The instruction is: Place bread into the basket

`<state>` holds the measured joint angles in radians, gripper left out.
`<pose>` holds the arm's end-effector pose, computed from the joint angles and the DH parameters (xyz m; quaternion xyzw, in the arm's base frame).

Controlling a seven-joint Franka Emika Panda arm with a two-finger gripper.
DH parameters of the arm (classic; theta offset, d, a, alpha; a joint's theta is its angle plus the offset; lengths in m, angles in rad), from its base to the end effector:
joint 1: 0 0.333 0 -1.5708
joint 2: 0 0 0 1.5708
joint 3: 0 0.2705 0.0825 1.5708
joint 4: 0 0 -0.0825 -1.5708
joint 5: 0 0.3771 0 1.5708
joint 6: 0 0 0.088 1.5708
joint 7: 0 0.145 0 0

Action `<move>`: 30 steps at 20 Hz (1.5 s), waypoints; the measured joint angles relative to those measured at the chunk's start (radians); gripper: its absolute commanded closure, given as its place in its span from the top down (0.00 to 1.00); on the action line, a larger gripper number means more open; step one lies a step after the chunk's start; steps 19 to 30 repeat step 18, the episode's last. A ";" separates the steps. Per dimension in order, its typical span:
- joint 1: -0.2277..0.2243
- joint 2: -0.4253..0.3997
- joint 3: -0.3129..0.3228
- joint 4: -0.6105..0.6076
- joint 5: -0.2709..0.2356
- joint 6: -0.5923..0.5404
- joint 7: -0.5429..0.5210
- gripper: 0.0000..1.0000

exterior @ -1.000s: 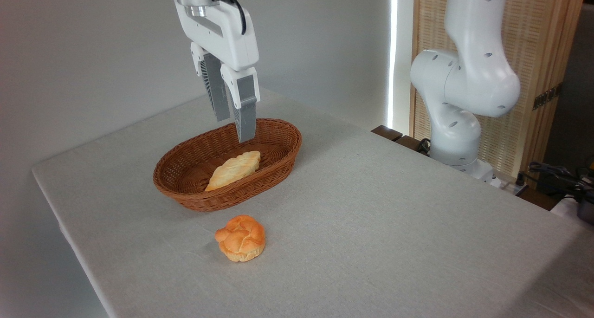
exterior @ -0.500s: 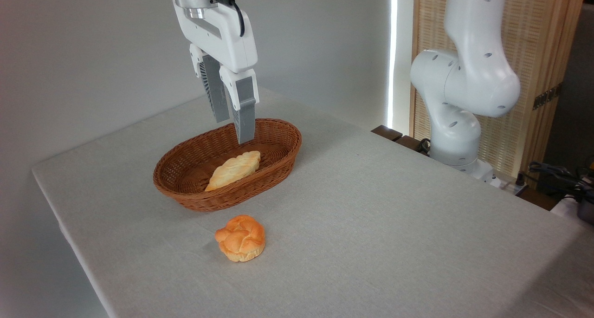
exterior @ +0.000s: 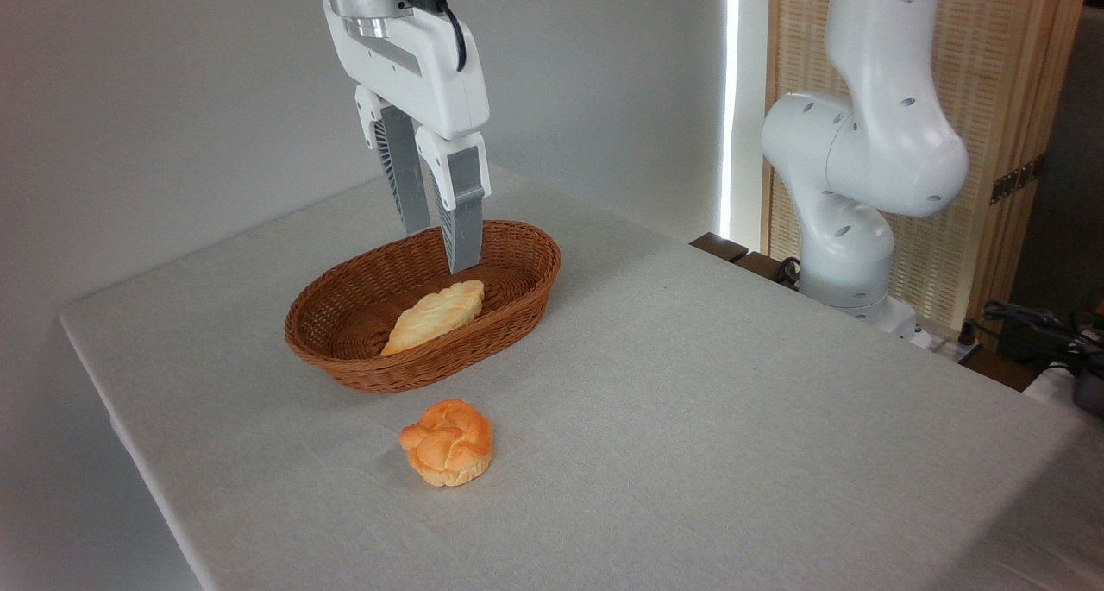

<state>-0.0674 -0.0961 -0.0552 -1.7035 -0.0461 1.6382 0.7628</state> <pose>0.5236 -0.0719 0.5366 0.9039 -0.4271 0.0210 0.0145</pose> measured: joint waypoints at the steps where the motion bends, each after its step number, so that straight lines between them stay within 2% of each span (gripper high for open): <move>1: 0.000 0.000 0.000 0.000 0.000 0.000 0.000 1.00; 8: 0.026 0.000 0.000 0.003 0.000 0.000 0.000 1.00; 30: 0.027 0.000 -0.002 0.003 0.000 0.000 0.000 1.00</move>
